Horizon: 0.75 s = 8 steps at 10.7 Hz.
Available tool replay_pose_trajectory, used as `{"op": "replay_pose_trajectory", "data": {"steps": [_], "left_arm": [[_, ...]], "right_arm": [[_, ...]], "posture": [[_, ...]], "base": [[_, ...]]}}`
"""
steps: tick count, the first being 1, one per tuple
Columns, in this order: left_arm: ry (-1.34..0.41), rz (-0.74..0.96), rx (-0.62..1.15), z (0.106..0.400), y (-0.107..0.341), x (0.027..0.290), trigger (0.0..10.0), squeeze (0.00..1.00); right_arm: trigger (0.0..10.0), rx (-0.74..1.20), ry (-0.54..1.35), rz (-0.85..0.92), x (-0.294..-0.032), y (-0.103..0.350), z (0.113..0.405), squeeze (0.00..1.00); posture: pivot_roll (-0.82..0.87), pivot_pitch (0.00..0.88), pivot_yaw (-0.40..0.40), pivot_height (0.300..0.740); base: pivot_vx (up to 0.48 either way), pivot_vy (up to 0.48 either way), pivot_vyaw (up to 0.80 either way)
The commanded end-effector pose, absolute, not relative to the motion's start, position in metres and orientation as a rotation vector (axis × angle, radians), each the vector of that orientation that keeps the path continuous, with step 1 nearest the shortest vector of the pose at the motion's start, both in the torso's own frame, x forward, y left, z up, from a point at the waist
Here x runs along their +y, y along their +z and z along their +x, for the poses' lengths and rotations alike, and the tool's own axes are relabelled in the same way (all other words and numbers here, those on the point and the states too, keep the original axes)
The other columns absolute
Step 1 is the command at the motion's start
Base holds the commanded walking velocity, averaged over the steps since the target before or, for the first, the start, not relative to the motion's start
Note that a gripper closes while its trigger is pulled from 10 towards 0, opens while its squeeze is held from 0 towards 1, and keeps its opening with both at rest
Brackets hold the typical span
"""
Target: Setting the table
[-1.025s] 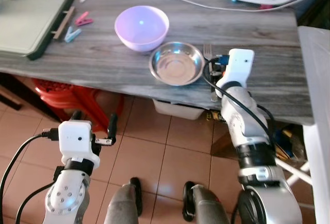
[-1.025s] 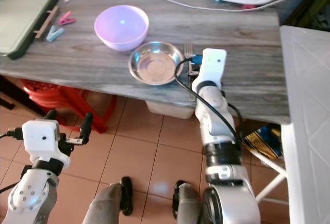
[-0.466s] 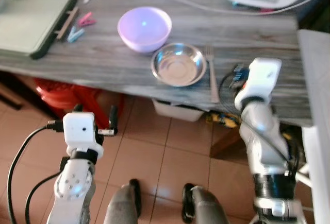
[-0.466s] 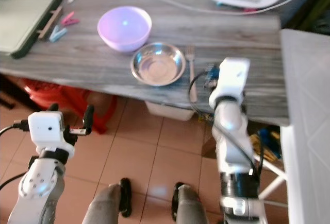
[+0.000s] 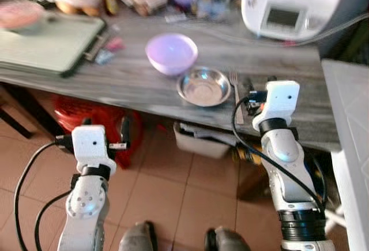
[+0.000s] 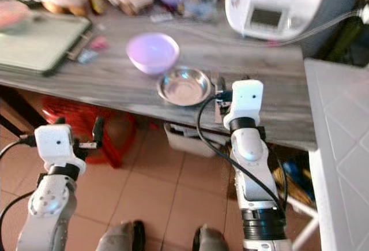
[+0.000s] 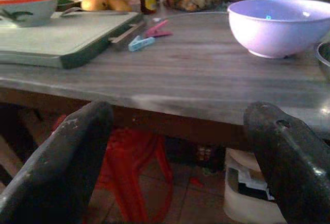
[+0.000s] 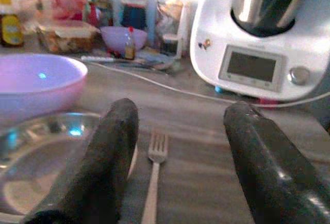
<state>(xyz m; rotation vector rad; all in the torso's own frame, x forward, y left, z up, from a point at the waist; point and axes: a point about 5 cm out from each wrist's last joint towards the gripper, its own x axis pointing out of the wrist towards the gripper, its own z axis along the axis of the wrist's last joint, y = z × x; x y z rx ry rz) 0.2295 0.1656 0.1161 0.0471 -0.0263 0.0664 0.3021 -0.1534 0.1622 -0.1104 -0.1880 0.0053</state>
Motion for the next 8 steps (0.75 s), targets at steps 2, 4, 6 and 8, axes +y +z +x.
{"op": "replay_pose_trajectory", "data": {"steps": [2, 4, 6, 8], "left_arm": [[0.052, 0.055, -0.053, 0.242, 0.117, 0.166, 10.0, 0.0], [0.044, 0.059, -0.084, 0.252, 0.122, 0.166, 10.0, 0.0], [0.044, 0.058, -0.09, 0.251, 0.121, 0.165, 10.0, 0.0], [0.041, 0.056, -0.077, 0.246, 0.118, 0.165, 10.0, 0.0]], "right_arm": [[10.0, -0.21, 0.032, -0.125, -0.15, 0.164, 0.311, 0.75], [10.0, -0.226, 0.049, -0.113, -0.146, 0.167, 0.315, 0.0], [10.0, -0.219, 0.051, -0.107, -0.146, 0.164, 0.315, 0.0], [10.0, -0.224, 0.071, -0.096, -0.14, 0.164, 0.314, 0.0]], "posture": [[0.05, 0.019, 0.031, 0.74], [0.04, 0.01, 0.025, 0.74], [0.04, 0.014, 0.02, 0.74], [0.04, 0.069, 0.027, 0.74]], "base": [[-0.122, 0.0, 0.0], [-0.249, 0.0, 0.0], [-0.247, 0.0, -0.77], [-0.247, 0.0, -0.25]]}}
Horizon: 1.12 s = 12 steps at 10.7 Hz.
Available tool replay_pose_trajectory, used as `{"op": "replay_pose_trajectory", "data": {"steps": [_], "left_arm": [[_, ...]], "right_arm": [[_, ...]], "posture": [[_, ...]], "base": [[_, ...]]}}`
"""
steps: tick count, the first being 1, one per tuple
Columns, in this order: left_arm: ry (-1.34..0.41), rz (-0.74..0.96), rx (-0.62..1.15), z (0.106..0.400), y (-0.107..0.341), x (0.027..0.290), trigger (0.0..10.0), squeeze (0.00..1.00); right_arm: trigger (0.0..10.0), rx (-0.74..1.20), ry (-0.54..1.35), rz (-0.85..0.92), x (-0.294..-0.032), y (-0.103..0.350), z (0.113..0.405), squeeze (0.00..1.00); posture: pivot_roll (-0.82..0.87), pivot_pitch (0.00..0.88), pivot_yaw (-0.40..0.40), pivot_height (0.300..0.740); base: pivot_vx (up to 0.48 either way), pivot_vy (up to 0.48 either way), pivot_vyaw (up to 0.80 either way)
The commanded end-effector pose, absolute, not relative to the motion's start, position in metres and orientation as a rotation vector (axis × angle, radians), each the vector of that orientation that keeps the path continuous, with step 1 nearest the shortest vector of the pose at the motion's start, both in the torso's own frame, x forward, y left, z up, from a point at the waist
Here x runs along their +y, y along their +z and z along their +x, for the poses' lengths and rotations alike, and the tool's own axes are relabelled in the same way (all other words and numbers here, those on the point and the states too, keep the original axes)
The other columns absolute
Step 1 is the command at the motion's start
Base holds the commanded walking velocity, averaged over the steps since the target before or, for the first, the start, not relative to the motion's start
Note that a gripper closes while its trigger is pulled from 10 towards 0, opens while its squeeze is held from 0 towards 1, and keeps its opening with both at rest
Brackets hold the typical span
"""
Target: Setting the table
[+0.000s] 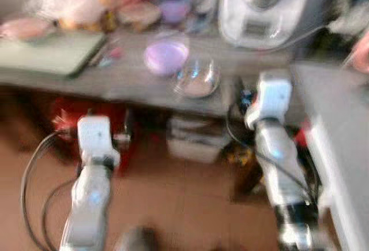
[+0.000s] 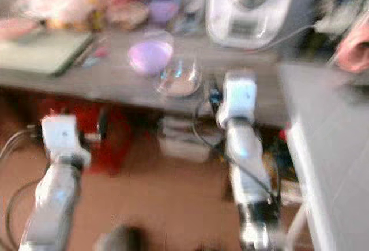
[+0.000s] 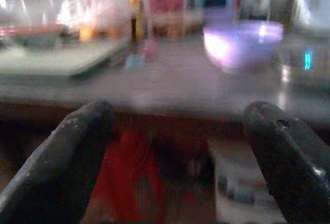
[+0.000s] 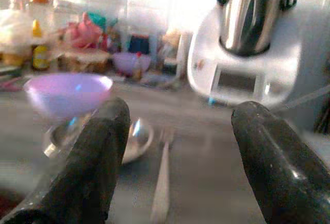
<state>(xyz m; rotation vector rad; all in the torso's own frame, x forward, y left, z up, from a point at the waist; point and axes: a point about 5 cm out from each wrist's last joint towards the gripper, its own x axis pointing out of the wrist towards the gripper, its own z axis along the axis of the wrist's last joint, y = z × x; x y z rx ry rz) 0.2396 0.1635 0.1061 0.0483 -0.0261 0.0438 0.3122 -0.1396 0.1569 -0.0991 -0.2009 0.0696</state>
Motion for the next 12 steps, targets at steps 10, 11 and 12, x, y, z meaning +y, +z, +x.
{"op": "replay_pose_trajectory", "data": {"steps": [10, 11, 12], "left_arm": [[0.078, 0.074, 0.04, 0.212, 0.084, 0.179, 10.0, 0.0], [0.031, 0.055, 0.029, 0.215, 0.086, 0.172, 10.0, 0.0], [-0.029, 0.03, 0.009, 0.219, 0.089, 0.163, 10.0, 0.0]], "right_arm": [[10.0, -0.037, -0.031, -0.231, -0.187, 0.1, 0.254, 0.0], [10.0, -0.035, -0.028, -0.221, -0.184, 0.101, 0.257, 0.0], [10.0, -0.063, -0.009, -0.213, -0.176, 0.107, 0.264, 0.0]], "posture": [[0.05, 0.006, 0.013, 0.74], [0.05, 0.007, 0.015, 0.74], [0.05, 0.007, 0.015, 0.74]], "base": [[-0.151, 0.0, 0.0], [0.0, 0.0, -0.43], [0.0, 0.0, -0.56]]}}
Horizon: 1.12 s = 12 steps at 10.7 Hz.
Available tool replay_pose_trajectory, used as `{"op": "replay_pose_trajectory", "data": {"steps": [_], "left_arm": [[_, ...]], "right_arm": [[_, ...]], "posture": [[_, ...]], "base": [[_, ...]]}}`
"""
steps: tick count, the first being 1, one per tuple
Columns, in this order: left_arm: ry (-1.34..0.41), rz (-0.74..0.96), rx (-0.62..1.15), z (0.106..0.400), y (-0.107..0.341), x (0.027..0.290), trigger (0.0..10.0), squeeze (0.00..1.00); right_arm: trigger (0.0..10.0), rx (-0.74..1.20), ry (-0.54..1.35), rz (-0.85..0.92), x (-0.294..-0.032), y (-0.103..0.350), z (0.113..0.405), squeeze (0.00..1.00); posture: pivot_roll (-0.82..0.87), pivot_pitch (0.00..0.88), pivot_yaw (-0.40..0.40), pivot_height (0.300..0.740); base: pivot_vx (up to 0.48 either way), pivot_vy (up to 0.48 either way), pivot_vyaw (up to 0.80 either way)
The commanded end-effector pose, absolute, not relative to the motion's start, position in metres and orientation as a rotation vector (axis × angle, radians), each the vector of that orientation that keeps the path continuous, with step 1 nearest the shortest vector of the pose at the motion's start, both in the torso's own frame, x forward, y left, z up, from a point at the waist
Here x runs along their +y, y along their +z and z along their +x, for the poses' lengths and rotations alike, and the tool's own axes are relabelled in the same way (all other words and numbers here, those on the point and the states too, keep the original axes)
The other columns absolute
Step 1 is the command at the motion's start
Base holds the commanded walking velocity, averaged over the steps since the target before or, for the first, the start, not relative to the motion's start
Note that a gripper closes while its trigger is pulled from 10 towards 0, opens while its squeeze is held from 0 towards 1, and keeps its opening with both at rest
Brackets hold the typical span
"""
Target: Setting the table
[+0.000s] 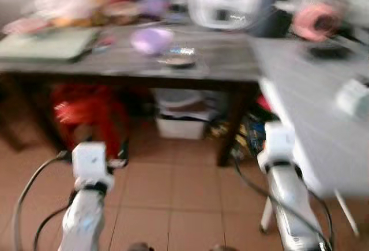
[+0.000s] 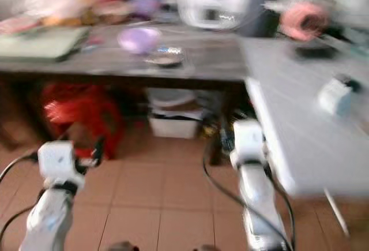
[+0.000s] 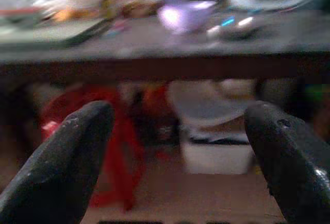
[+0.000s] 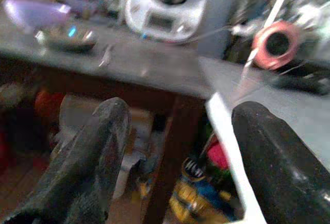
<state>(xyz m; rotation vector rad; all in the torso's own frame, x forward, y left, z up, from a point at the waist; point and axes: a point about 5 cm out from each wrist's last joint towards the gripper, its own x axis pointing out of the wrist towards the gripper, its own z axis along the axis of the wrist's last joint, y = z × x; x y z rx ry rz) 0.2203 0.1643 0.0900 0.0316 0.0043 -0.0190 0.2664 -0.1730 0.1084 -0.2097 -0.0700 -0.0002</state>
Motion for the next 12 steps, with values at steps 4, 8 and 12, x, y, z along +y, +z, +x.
{"op": "replay_pose_trajectory", "data": {"steps": [4, 8, 12], "left_arm": [[-0.052, 0.028, -0.02, 0.225, 0.094, 0.158, 10.0, 0.0], [-0.067, 0.029, -0.026, 0.227, 0.095, 0.155, 10.0, 0.0], [-0.077, 0.037, -0.035, 0.229, 0.098, 0.156, 10.0, 0.0]], "right_arm": [[10.0, -0.118, 0.02, -0.208, -0.17, 0.121, 0.277, 0.0], [10.0, -0.147, 0.047, -0.2, -0.163, 0.129, 0.287, 0.0], [10.0, -0.167, 0.056, -0.194, -0.159, 0.133, 0.294, 0.0]], "posture": [[0.04, 0.023, 0.014, 0.74], [0.03, 0.041, 0.023, 0.74], [0.04, 0.048, 0.033, 0.74]], "base": [[0.0, -0.278, -0.14], [0.0, -0.454, 0.0], [0.0, -0.469, 0.0]]}}
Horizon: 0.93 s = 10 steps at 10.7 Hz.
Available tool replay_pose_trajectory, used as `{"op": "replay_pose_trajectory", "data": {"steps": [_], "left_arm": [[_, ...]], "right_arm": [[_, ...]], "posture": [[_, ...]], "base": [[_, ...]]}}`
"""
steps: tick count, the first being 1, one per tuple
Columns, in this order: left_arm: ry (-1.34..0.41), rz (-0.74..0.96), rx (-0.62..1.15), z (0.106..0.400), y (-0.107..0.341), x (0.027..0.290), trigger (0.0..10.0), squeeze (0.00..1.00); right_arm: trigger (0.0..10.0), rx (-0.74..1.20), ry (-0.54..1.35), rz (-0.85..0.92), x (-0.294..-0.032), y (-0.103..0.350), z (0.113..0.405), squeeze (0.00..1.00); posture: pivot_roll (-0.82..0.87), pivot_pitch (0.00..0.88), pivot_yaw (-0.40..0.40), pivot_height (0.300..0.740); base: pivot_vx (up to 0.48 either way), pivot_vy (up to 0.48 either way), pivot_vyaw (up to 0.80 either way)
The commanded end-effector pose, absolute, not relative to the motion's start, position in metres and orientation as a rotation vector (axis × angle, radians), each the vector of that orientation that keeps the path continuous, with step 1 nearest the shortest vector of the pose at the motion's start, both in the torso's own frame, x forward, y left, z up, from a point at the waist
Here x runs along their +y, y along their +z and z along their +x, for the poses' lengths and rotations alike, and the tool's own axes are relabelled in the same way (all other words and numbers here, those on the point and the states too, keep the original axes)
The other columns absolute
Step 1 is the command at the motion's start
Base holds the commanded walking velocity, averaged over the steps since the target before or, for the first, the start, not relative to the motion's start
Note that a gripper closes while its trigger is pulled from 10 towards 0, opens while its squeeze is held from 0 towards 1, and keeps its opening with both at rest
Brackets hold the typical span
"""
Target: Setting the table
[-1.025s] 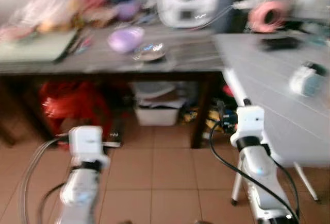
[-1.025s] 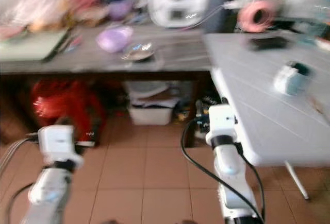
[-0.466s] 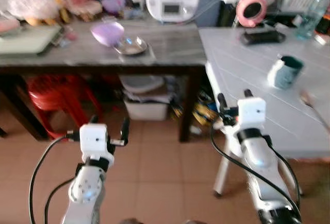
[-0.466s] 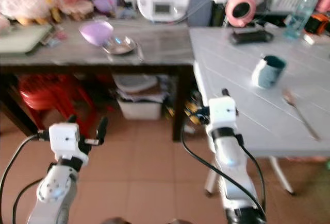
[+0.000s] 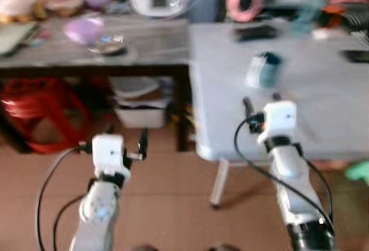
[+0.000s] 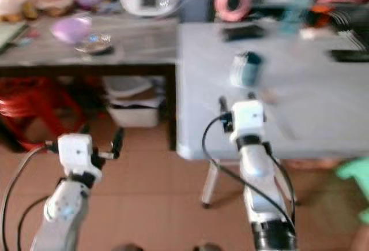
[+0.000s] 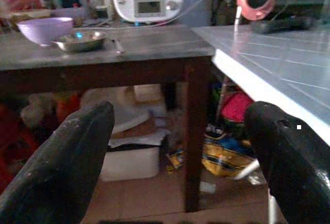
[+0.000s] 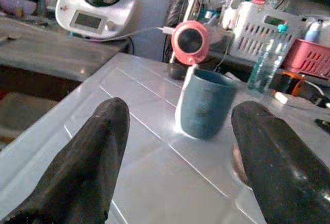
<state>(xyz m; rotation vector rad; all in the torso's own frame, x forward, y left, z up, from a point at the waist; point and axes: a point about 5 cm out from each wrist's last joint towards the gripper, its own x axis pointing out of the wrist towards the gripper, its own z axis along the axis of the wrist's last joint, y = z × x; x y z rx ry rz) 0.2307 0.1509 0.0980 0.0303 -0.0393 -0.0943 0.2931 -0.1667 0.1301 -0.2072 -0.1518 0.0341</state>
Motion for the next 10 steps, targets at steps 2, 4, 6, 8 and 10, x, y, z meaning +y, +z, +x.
{"op": "replay_pose_trajectory", "data": {"steps": [2, 4, 6, 8, 10], "left_arm": [[-0.076, 0.046, -0.03, 0.2301, 0.0972, 0.1559, 10.0, 0.0], [-0.074, 0.068, -0.016, 0.2299, 0.0952, 0.1572, 10.0, 0.0], [-0.08, 0.084, -0.011, 0.2299, 0.0947, 0.157, 10.0, 0.0], [-0.085, 0.08, 0.0, 0.23, 0.0938, 0.156, 10.0, 0.0], [-0.082, 0.09, 0.002, 0.2295, 0.0932, 0.1564, 10.0, 0.0]], "right_arm": [[10.0, -0.176, 0.057, -0.191, -0.1571, 0.1349, 0.2978, 0.0], [10.0, -0.183, 0.054, -0.173, -0.1574, 0.1361, 0.2993, 1.0], [10.0, -0.185, 0.049, -0.175, -0.1565, 0.1373, 0.3011, 1.0], [10.0, -0.191, 0.056, -0.178, -0.154, 0.139, 0.3033, 0.0], [10.0, -0.197, 0.068, -0.182, -0.1507, 0.1404, 0.3045, 0.0]], "posture": [[0.04, 0.051, 0.035, 0.74], [0.04, 0.055, 0.036, 0.74], [0.04, 0.057, 0.038, 0.74], [0.04, 0.064, 0.038, 0.74], [0.04, 0.068, 0.036, 0.74]], "base": [[0.0, -0.463, 0.0], [0.139, -0.424, 0.0], [0.407, -0.247, 0.0], [0.463, 0.0, 0.0], [0.48, 0.0, 0.0]]}}
